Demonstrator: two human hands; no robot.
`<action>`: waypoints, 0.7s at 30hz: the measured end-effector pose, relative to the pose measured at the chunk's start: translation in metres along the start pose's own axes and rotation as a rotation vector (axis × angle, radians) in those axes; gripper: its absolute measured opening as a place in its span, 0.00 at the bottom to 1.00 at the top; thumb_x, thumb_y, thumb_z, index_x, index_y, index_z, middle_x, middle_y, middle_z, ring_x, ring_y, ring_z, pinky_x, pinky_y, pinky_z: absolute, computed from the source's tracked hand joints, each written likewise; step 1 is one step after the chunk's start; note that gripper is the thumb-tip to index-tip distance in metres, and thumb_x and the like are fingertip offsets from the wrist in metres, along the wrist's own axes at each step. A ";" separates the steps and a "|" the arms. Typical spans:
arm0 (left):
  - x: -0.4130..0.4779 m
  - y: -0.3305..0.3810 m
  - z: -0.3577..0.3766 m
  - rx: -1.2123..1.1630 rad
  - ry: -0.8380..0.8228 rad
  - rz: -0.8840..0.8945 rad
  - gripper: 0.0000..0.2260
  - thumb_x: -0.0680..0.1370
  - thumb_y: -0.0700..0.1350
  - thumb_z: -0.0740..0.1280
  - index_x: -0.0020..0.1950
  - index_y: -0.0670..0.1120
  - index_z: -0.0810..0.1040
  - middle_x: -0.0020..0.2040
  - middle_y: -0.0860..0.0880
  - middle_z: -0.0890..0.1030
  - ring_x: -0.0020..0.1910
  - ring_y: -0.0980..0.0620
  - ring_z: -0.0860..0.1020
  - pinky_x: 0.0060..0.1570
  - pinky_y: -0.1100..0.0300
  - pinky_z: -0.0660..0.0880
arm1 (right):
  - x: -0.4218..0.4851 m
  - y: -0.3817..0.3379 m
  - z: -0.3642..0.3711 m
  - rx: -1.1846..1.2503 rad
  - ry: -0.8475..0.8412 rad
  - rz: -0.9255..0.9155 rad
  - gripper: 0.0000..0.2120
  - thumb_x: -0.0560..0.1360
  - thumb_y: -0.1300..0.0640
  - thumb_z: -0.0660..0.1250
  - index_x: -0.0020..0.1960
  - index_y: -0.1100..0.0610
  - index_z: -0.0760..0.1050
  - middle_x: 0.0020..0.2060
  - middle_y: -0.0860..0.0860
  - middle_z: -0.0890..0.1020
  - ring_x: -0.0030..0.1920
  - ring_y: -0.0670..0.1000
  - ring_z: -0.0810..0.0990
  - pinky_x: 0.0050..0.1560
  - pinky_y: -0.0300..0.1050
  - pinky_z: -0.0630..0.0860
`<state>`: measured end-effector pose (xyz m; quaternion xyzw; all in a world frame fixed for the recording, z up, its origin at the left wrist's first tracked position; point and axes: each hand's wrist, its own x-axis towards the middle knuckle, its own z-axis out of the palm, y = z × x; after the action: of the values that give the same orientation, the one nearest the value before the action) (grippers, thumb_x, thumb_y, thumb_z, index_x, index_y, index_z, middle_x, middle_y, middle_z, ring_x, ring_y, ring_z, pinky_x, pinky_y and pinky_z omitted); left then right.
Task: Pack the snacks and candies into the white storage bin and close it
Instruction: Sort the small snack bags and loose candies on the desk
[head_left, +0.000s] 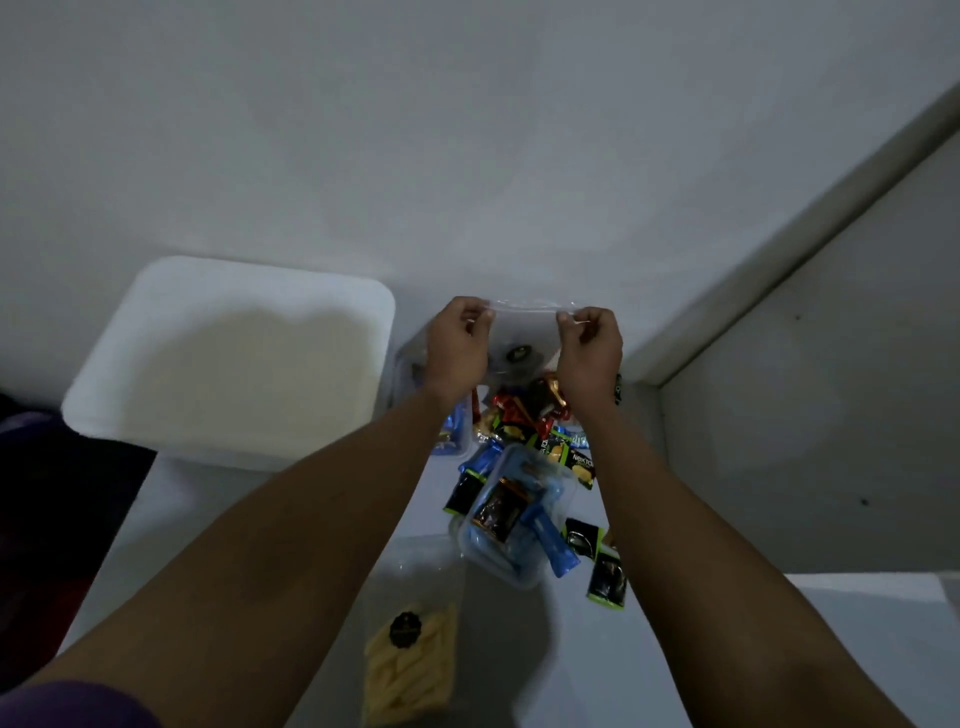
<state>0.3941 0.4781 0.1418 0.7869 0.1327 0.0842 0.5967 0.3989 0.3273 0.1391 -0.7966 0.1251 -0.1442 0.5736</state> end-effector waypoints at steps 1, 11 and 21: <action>-0.003 0.011 -0.005 -0.015 -0.005 0.037 0.08 0.80 0.43 0.66 0.57 0.42 0.80 0.52 0.47 0.82 0.51 0.51 0.79 0.51 0.62 0.75 | -0.003 -0.012 -0.006 0.018 0.008 -0.017 0.05 0.78 0.57 0.68 0.49 0.58 0.72 0.36 0.45 0.75 0.35 0.40 0.72 0.35 0.27 0.68; -0.062 0.129 -0.069 -0.056 -0.015 0.417 0.05 0.82 0.44 0.61 0.51 0.46 0.76 0.49 0.48 0.79 0.44 0.53 0.75 0.45 0.62 0.72 | -0.056 -0.137 -0.068 -0.032 0.006 -0.191 0.18 0.78 0.48 0.68 0.64 0.53 0.72 0.58 0.51 0.73 0.56 0.48 0.74 0.58 0.44 0.73; -0.120 0.178 -0.137 0.032 -0.079 0.578 0.06 0.83 0.44 0.59 0.52 0.44 0.74 0.49 0.50 0.78 0.47 0.49 0.76 0.51 0.50 0.74 | -0.114 -0.274 -0.105 -0.468 -0.477 -0.584 0.11 0.76 0.54 0.72 0.56 0.57 0.82 0.49 0.49 0.84 0.50 0.48 0.82 0.55 0.45 0.79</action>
<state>0.2598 0.5216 0.3534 0.8042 -0.1191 0.2179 0.5400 0.2636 0.3622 0.4209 -0.9179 -0.2117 -0.0804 0.3260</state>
